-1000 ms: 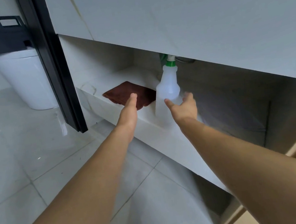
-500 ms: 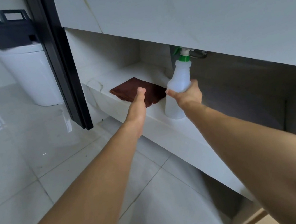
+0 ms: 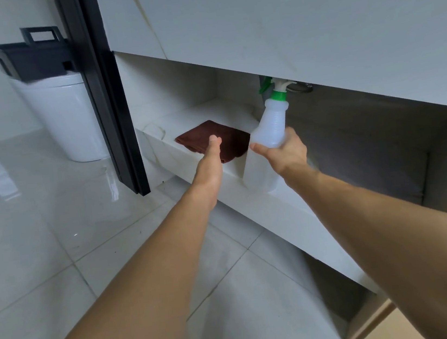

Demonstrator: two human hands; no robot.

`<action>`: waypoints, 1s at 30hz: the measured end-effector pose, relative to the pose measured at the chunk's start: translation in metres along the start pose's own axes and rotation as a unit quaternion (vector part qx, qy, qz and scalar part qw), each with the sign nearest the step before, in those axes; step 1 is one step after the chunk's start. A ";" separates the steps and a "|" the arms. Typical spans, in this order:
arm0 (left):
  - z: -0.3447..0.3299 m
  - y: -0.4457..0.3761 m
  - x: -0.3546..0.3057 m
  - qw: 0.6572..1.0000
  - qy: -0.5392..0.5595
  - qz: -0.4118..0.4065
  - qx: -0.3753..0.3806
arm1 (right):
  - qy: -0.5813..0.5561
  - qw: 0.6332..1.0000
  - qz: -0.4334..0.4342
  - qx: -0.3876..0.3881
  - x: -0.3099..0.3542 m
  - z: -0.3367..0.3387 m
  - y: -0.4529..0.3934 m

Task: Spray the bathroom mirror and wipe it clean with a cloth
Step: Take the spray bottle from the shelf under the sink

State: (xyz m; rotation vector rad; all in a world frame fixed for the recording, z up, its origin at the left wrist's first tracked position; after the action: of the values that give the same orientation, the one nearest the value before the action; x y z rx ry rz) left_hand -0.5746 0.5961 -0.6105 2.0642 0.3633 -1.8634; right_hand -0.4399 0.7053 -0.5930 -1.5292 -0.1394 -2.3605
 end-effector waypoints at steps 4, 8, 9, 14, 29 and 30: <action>0.004 0.012 -0.005 1.000 -0.005 0.001 -0.001 | -0.027 0.999 0.009 0.018 0.001 -0.006 0.012; 0.012 0.025 -0.013 1.000 -0.018 0.008 -0.006 | -0.070 0.996 -0.001 0.047 -0.001 -0.018 0.027; 0.014 0.029 -0.015 1.000 -0.018 0.010 -0.010 | -0.073 0.996 -0.004 0.056 -0.003 -0.021 0.031; 0.037 0.046 -0.021 0.999 -0.014 0.022 -0.046 | -0.091 0.989 -0.017 0.119 -0.008 -0.038 0.052; 0.128 0.116 -0.087 0.986 -0.007 0.022 -0.163 | -0.128 0.954 0.087 0.256 0.116 -0.093 0.091; 0.128 0.119 -0.105 0.986 -0.004 0.015 -0.165 | -0.127 0.953 0.094 0.257 0.132 -0.090 0.091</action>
State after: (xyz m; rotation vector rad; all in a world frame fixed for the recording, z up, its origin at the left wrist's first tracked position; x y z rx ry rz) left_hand -0.6536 0.4385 -0.5083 1.8280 0.5929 -1.6630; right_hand -0.5383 0.5686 -0.5197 -1.4883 -0.5904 -1.7829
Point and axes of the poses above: each hand's wrist, its own y-axis away from the middle knuckle, its own z-axis out of the back of the hand, x = y × z, the point moved 3 cm from there along -y, towards the middle knuckle, and after that the axes turned 9 degrees about x, right-handed, at the moved point
